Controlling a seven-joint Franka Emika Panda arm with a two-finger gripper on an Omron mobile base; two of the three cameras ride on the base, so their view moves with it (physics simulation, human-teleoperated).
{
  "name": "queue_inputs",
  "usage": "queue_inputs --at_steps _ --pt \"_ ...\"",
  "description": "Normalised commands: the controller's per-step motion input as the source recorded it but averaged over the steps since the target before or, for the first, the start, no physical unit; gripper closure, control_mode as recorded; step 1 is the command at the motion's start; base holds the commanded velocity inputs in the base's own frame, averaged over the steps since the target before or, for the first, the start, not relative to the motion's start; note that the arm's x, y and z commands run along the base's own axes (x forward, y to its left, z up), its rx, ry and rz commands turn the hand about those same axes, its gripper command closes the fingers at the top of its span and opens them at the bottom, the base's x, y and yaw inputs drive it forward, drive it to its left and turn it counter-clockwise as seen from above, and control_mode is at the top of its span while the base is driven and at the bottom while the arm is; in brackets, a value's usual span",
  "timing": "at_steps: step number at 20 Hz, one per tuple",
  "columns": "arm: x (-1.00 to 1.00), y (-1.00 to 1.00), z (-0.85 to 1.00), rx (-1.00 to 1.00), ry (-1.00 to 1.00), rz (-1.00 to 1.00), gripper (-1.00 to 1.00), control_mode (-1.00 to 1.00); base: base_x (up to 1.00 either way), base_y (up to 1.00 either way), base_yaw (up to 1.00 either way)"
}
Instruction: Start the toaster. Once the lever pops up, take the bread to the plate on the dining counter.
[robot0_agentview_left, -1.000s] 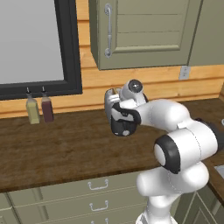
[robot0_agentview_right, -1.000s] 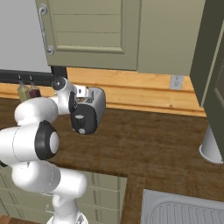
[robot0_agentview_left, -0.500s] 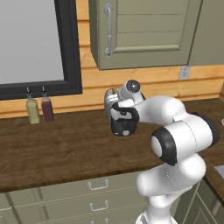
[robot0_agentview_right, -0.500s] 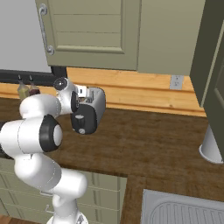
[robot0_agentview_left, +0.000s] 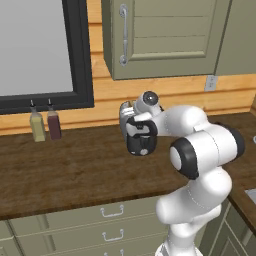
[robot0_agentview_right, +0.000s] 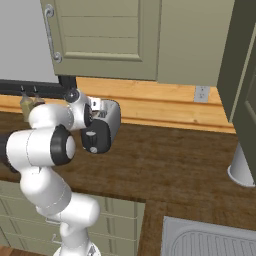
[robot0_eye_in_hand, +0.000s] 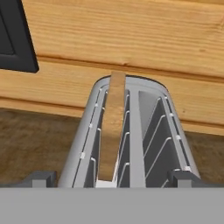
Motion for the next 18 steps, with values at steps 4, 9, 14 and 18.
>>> queue_inputs --at_steps 4,9,14,18 --pt "0.23 0.0 -0.11 0.0 0.0 0.0 -1.0 -1.0 0.0 0.0 0.0" --pt "0.18 0.0 -0.12 0.0 0.0 0.0 -1.0 -1.0 0.0 0.0 0.0" --pt "0.1 0.0 -0.14 0.0 0.0 0.0 -1.0 -1.0 0.0 0.0 0.0" --pt "0.11 0.03 -0.08 0.0 0.0 0.0 -1.0 -1.0 0.0 0.0 0.0"
